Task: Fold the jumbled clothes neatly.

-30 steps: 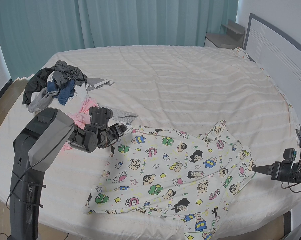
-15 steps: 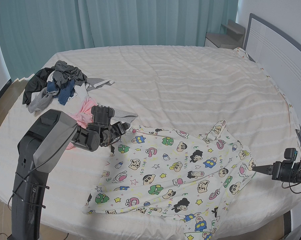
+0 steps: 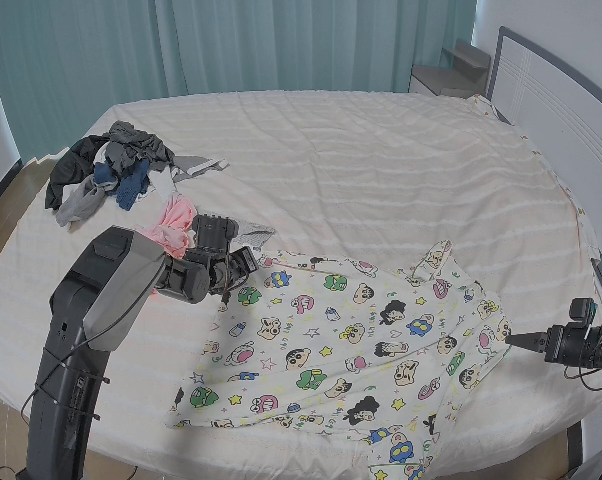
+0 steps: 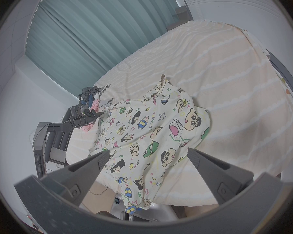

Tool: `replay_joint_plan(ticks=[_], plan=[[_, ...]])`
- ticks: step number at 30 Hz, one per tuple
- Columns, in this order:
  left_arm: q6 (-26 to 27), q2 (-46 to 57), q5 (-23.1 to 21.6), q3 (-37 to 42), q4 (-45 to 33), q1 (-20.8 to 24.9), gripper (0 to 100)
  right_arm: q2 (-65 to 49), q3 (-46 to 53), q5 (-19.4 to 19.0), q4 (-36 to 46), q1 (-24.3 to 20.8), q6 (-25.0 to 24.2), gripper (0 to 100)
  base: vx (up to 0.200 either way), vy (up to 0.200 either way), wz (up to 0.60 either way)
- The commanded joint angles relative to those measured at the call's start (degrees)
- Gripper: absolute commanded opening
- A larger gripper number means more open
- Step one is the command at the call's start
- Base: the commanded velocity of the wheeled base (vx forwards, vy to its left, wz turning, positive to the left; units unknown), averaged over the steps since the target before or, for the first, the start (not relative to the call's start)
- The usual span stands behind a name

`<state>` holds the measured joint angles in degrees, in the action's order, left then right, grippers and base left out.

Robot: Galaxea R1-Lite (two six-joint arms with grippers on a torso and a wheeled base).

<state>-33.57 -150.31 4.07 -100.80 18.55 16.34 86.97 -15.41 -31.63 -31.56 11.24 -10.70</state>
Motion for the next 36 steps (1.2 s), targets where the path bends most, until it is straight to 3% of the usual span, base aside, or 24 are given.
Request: replay_joint_plan(ticks=[1, 8, 19, 36], plan=[[0.00, 0.02, 1.29, -1.68, 0.08, -1.13, 0, -0.22, 0.38, -0.01, -0.08, 0.01, -0.02, 100, 0.000, 0.000, 0.00], [-0.09, 2.48, 4.89, -0.89, 0.25, -3.50, 0, -0.22, 0.56, -0.01, -0.08, 0.10, -0.02, 100, 0.000, 0.000, 0.00], [-0.18, 3.18, 5.16, -2.99, 0.61, -4.91, 0, -0.22, 0.99, 0.08, -0.08, 0.45, -0.02, 100, 0.000, 0.000, 0.00], [0.09, 7.49, 0.67, 6.59, -0.27, -4.82, 0, -0.13, 2.23, -0.09, 0.01, 0.36, -0.02, 100, 0.000, 0.000, 0.00]])
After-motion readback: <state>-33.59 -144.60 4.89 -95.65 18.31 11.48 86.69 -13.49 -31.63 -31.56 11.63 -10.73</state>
